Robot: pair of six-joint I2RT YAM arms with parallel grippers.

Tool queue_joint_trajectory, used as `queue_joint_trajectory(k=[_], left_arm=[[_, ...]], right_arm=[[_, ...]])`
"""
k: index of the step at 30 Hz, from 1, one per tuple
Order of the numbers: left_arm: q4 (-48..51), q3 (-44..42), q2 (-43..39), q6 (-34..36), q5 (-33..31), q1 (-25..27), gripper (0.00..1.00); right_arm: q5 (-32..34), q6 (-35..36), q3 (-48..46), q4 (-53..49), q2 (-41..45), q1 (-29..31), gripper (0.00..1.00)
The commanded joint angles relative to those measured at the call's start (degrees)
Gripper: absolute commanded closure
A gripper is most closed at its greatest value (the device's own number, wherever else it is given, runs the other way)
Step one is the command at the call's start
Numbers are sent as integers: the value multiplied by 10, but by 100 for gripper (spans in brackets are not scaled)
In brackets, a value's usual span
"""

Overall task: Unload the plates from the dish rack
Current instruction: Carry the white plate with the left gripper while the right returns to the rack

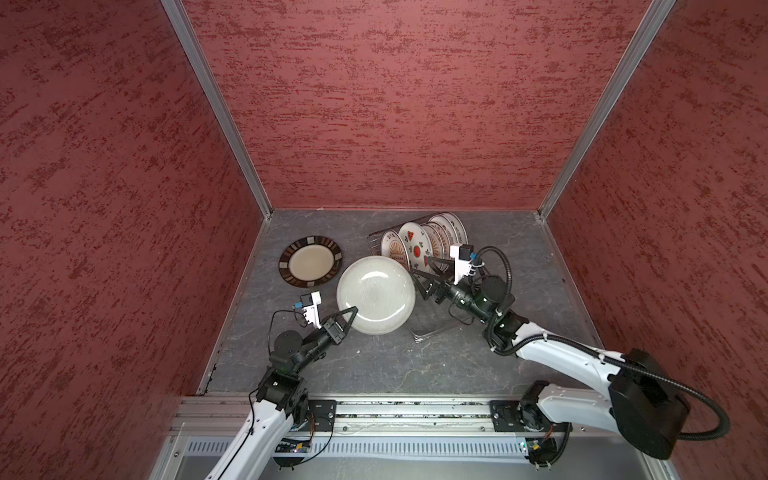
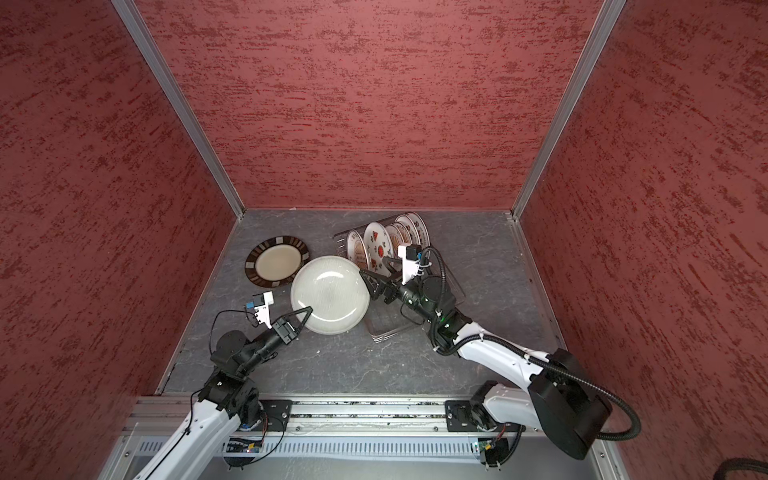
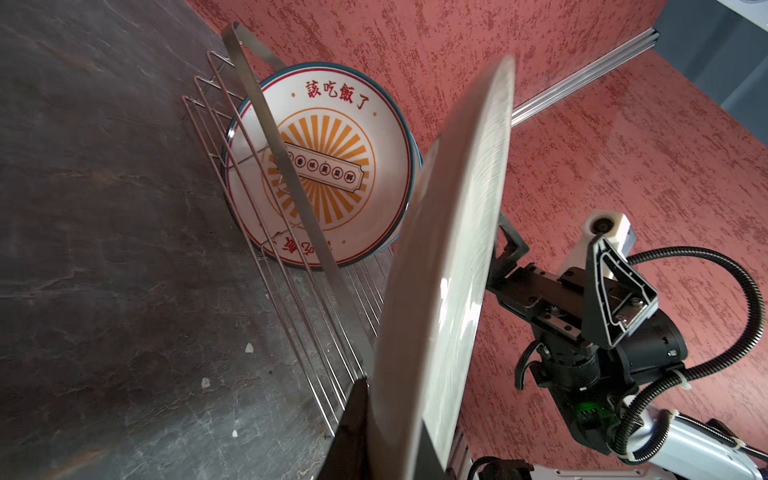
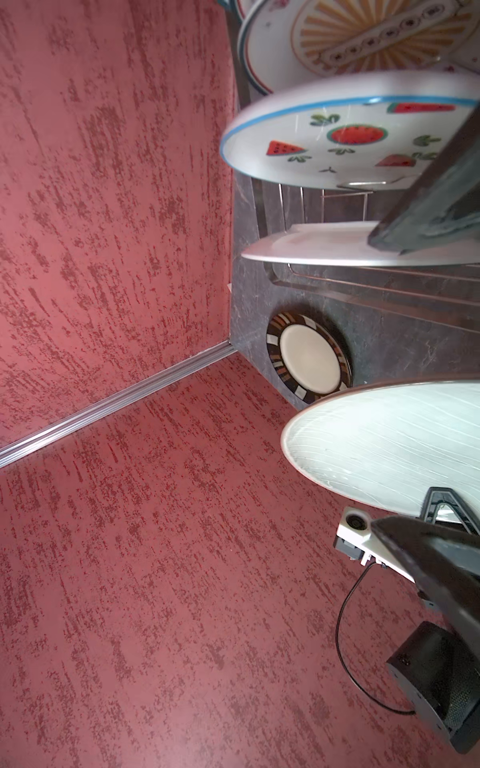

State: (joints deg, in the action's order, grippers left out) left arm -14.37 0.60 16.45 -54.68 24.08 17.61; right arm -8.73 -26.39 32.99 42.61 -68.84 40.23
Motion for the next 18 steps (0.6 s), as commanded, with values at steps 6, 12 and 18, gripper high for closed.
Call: queue_joint_trajectory(k=[6,12,18], left_arm=[[-22,71,-7,-9,-7,-37,100],[-84,81,57,-44,-9,-77,100],[-116,93,102,-66,-10,-118,100]], right_arm=[[33,43,8,22,14,-2,1],[11,50,56,-14,-28,-1,1],[-87,82,60,9,-65,5,1]])
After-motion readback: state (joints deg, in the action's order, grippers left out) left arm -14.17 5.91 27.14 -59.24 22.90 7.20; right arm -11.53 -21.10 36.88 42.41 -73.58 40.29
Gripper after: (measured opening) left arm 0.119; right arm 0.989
